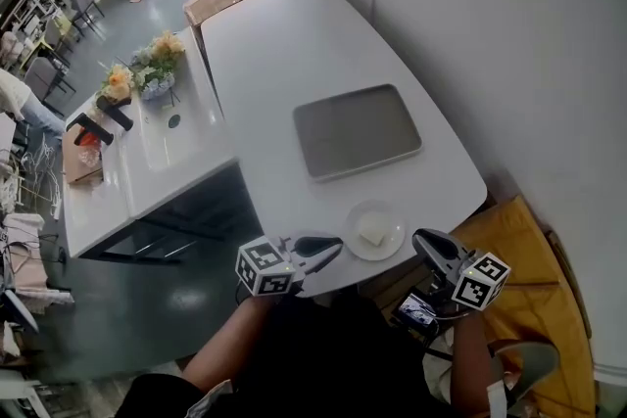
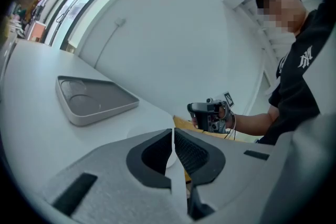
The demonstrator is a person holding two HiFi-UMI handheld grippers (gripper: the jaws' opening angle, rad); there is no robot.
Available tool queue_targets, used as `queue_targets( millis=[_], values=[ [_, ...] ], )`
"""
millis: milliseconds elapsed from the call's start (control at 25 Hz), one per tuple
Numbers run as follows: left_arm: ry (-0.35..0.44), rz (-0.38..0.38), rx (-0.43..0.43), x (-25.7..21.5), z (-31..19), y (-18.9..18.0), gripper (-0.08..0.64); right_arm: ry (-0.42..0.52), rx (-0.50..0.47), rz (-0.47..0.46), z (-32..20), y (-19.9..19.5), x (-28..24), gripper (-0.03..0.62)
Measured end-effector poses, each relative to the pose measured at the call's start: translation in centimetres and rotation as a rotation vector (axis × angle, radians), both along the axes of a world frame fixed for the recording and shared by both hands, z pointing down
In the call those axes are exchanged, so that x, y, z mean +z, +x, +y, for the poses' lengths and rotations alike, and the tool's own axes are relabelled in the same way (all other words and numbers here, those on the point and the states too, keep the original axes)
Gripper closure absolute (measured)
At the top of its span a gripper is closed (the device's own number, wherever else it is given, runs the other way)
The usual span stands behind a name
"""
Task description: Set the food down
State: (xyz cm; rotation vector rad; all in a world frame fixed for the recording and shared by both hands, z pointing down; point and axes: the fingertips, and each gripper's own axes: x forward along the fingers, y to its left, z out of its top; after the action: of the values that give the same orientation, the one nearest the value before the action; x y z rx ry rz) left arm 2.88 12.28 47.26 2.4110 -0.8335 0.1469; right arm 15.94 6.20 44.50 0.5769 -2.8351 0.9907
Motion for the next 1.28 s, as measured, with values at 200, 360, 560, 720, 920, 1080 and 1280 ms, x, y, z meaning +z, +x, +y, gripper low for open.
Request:
queue_targets(
  millis=[200,360,560,720,920,1080,1280],
  values=[
    [-0.153,0.014,-0.025,1.8,-1.0,-0.9,0.54,-0.122,-0.03,0.061,-1.5,1.1,2.4,0.476],
    [-0.28,0.002,-0.018,4.0,-1.1,-1.0,0.439,-0.23,-0.089,0.116,-2.1,0.6,4.6,0.476],
    [-0.415,0.025,-0.057,6.1,-2.4,-1.8,0.437,-0.367,-0.099,0.212,-3.4,0.0,7.6,0.476],
    [-0.539,0.006,-0.042,8.3,-2.9,-1.7,0.436,-0.453,-0.07,0.245,-4.5,0.0,9.7,0.476],
    [-0.611,-0.044,-0.015,10.0,-3.6,-1.5,0.413,-0.517,-0.109,0.3,-4.2,-0.1,11.6,0.476],
    [-0.655,-0.078,0.008,10.6,-3.6,-1.3,0.411,-0.563,-0.139,0.361,-3.5,0.1,13.1,0.476],
    [-0.686,-0.114,0.026,10.8,-3.9,-0.9,0.413,-0.611,-0.154,0.392,-3.0,0.3,14.0,0.476]
  ],
)
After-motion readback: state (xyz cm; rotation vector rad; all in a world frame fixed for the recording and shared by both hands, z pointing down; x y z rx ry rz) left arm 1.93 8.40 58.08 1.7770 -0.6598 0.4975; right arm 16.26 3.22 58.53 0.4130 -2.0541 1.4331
